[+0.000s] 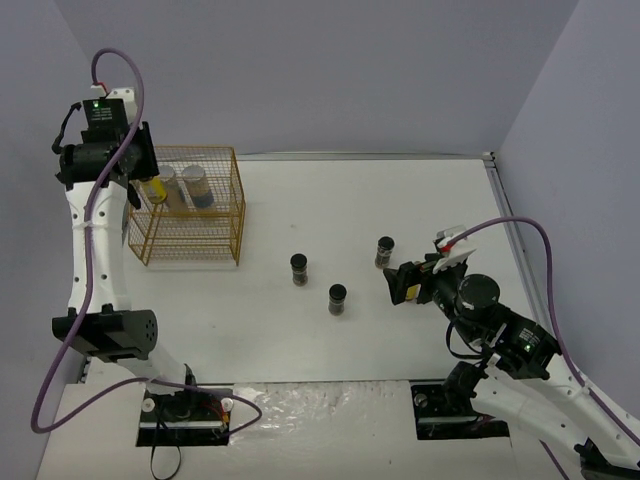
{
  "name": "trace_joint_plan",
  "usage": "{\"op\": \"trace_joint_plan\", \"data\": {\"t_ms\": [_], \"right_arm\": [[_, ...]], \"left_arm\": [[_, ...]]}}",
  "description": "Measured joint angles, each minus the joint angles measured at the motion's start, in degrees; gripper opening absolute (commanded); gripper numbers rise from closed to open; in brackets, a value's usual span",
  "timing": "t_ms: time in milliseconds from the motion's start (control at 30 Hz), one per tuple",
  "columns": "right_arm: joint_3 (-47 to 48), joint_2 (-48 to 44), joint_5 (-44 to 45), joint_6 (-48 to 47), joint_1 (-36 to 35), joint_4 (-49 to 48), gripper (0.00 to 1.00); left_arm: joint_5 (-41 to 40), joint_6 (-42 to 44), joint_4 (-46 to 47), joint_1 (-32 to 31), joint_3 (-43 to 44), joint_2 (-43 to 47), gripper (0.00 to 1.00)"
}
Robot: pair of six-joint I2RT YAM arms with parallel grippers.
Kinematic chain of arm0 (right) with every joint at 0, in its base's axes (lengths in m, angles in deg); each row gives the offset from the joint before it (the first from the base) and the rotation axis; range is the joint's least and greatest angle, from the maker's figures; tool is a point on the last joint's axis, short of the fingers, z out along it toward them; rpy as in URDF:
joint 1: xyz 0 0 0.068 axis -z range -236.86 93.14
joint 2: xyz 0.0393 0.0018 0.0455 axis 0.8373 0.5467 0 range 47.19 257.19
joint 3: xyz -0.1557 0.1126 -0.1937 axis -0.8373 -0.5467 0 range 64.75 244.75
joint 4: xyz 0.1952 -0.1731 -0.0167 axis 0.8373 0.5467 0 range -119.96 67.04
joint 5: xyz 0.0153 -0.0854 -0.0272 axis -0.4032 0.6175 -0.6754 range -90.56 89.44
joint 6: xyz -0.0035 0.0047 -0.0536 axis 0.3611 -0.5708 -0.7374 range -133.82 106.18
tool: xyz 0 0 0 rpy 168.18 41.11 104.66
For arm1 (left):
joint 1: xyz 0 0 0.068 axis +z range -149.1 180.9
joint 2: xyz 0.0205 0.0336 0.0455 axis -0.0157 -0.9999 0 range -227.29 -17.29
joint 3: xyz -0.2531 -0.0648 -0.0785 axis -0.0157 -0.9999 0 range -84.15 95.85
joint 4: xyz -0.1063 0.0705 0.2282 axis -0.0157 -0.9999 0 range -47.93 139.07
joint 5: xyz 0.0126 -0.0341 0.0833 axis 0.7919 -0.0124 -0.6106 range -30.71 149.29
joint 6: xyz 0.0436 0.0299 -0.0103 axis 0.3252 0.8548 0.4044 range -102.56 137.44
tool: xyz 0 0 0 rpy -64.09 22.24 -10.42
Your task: Organize the condiment bottles
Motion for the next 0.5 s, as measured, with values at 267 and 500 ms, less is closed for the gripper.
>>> {"op": "trace_joint_plan", "data": {"t_ms": [267,500], "right_arm": [[0.00,0.00,-0.44,0.00,0.00,0.00,1.00],[0.00,0.13,-0.45,-0.02,0.00,0.00,1.00]], "left_arm": [[4.13,0.56,3.41,6.26,0.02,-6.07,0.00],[5.96,1.49,7.62,7.46,-3.20,-10.56,0.00]]}}
